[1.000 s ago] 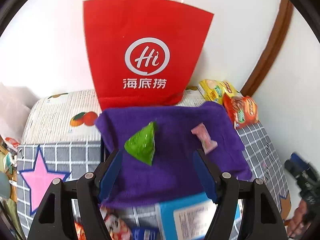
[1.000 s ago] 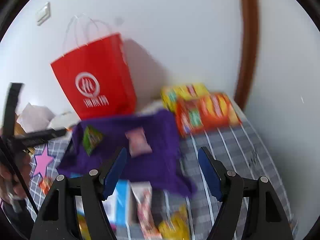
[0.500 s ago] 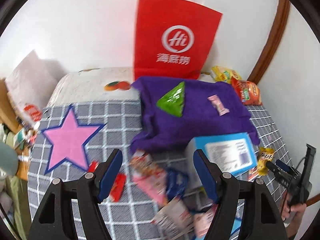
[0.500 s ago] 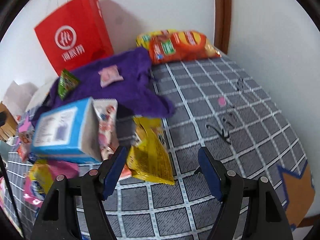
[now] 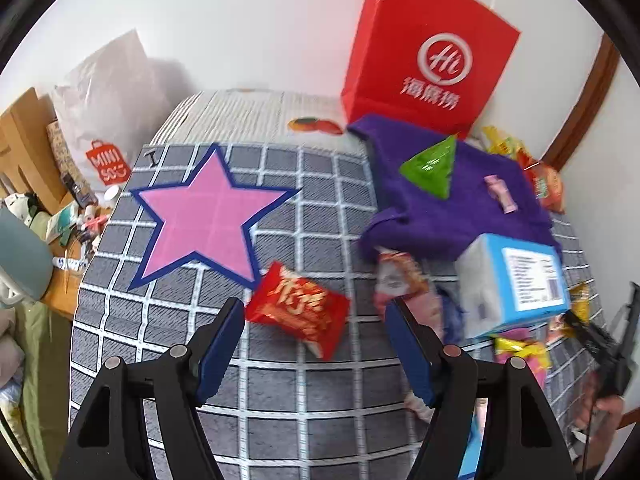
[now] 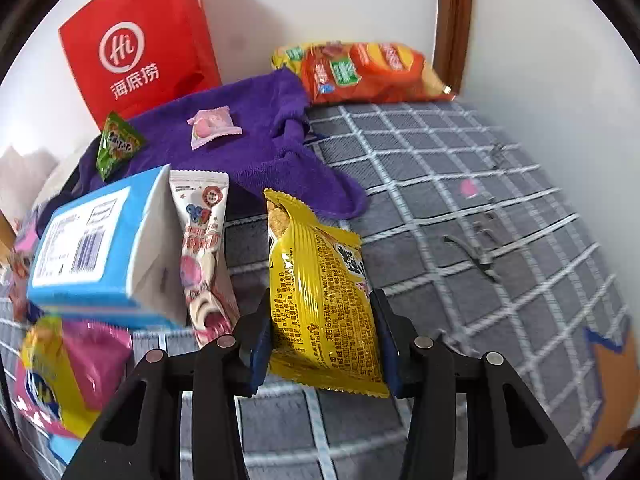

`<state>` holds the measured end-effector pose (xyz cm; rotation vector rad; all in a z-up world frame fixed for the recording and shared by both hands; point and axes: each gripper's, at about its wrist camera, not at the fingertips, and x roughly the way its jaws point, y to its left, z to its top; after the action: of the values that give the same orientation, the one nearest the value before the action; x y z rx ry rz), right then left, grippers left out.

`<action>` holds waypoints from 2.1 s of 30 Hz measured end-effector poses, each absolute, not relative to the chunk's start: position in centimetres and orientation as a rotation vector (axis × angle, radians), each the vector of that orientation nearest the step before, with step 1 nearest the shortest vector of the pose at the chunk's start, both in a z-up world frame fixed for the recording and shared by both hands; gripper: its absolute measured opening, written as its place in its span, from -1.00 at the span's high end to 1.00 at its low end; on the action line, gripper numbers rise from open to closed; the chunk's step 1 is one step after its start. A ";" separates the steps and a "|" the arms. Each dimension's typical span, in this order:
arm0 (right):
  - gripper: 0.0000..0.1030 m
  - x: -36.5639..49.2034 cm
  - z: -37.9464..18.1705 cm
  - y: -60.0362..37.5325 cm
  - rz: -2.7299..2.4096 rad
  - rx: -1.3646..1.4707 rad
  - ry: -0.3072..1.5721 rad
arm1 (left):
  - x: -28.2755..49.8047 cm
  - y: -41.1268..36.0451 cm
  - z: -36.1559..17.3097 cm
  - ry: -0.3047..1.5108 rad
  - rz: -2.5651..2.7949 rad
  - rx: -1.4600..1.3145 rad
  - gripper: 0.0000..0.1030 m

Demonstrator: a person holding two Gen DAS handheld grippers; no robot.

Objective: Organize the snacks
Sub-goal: 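Grasp the red packet with left tool while right tool grasps yellow chip bag, then carry both packs onto the purple towel and open both tools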

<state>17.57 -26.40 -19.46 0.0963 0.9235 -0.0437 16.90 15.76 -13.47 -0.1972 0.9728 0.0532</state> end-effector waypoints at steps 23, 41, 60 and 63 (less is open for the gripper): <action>0.14 11.7 -17.5 -25.6 0.055 0.246 0.934 | 19.7 16.7 -19.0 1.050 -0.062 -0.161 -0.38; 0.14 10.1 -16.7 -23.4 0.100 0.170 0.919 | 19.7 13.4 -19.5 1.016 -0.012 0.012 -0.04; 0.14 12.9 -11.2 -22.3 0.150 0.143 0.828 | 17.1 13.4 -10.1 0.884 -0.046 -0.093 0.12; 0.14 14.6 -9.7 -22.0 0.183 0.144 0.808 | 17.7 12.2 -8.8 0.863 -0.064 -0.085 0.11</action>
<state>14.60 -21.97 -9.70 0.1445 0.8085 0.1830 17.74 12.15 -8.76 -0.0853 0.8629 -0.0641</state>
